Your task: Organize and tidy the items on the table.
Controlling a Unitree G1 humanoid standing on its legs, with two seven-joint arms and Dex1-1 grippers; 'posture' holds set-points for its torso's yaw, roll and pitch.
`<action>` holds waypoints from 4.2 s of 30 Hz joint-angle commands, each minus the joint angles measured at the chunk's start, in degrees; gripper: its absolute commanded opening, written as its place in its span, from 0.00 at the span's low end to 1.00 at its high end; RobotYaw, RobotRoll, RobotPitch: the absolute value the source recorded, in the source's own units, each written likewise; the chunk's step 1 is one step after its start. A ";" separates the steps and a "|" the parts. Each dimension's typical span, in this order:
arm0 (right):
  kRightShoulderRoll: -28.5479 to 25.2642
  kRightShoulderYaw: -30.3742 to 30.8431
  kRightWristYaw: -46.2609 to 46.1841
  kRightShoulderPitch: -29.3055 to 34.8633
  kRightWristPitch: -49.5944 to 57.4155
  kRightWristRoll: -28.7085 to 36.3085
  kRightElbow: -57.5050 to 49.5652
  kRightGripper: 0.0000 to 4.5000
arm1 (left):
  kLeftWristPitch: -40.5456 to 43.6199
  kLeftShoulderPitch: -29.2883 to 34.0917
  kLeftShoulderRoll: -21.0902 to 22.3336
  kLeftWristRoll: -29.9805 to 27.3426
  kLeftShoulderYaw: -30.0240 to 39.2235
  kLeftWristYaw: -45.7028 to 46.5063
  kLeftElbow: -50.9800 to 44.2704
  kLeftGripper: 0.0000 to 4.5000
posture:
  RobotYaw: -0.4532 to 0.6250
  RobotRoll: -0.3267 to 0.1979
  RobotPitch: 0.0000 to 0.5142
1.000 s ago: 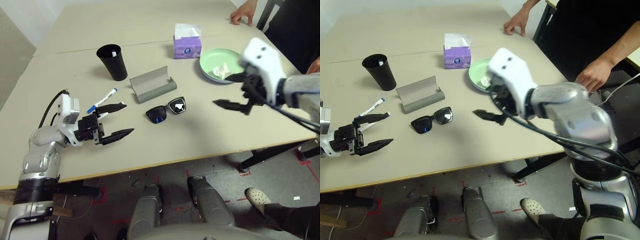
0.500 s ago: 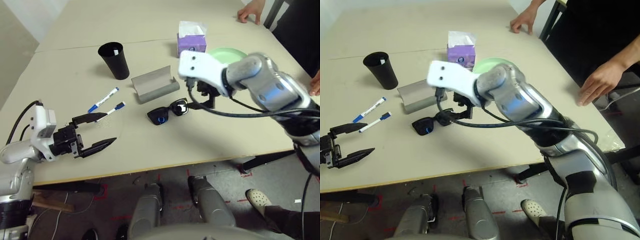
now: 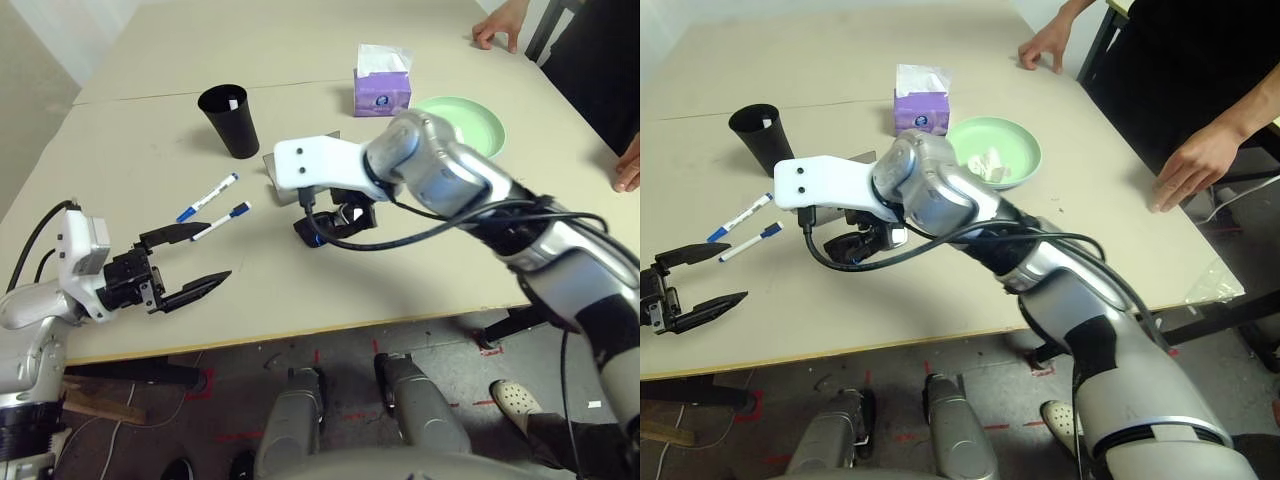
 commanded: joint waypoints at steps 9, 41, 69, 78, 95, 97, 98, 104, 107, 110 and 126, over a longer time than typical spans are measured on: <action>2.66 -0.88 0.61 2.57 -11.47 -5.92 10.57 1.00 | 1.63 2.05 -0.49 -0.44 0.49 1.89 -3.24 1.00 | 0.39 0.62 0.39; 3.09 -4.61 4.94 5.49 -15.94 -10.48 11.56 1.00 | 2.15 4.49 -2.54 -1.22 0.85 3.91 -6.35 1.00 | 0.41 0.62 0.37; 1.75 -7.80 10.02 4.38 -12.52 -10.40 8.38 0.04 | 2.73 2.97 -4.04 -2.24 0.13 6.72 -7.95 1.00 | 0.40 0.62 0.36; 2.29 -7.53 10.85 -3.89 -16.86 -12.24 15.28 0.03 | 1.44 2.00 -3.48 -1.53 0.79 5.30 -4.25 1.00 | 0.40 0.62 0.35; 11.31 -7.90 -3.96 -17.99 -33.11 -18.99 46.11 0.03 | 2.27 1.66 -3.53 -1.77 4.24 10.38 -3.08 1.00 | 0.43 0.62 0.35; 12.78 -7.99 -6.97 -19.43 -34.68 -19.73 49.98 0.03 | 3.00 2.38 -3.74 -1.90 5.15 11.70 -3.54 1.00 | 0.45 0.62 0.36; 13.37 -8.14 -7.92 -19.92 -35.26 -19.93 51.39 0.03 | 3.21 2.78 -3.85 -1.87 5.46 12.16 -3.86 1.00 | 0.45 0.62 0.36; 16.05 -8.70 -12.21 -20.78 -37.38 -21.03 56.31 0.03 | 4.55 5.53 -4.68 -2.49 6.64 14.28 -6.70 1.00 | 0.47 0.62 0.38; 17.09 -8.95 -13.88 -20.87 -37.72 -21.42 57.54 0.03 | 4.93 6.93 -5.20 -2.79 7.13 14.94 -8.01 1.00 | 0.48 0.62 0.40; 18.05 -9.26 -15.03 -21.05 -37.67 -21.74 58.33 0.03 | 5.14 8.04 -5.58 -2.97 7.32 15.34 -9.06 1.00 | 0.49 0.62 0.40; 19.47 -10.57 -20.66 -20.55 -36.62 -24.04 60.72 0.03 | 7.20 12.31 -7.99 -4.26 8.29 18.72 -15.13 1.00 | 0.52 0.62 0.44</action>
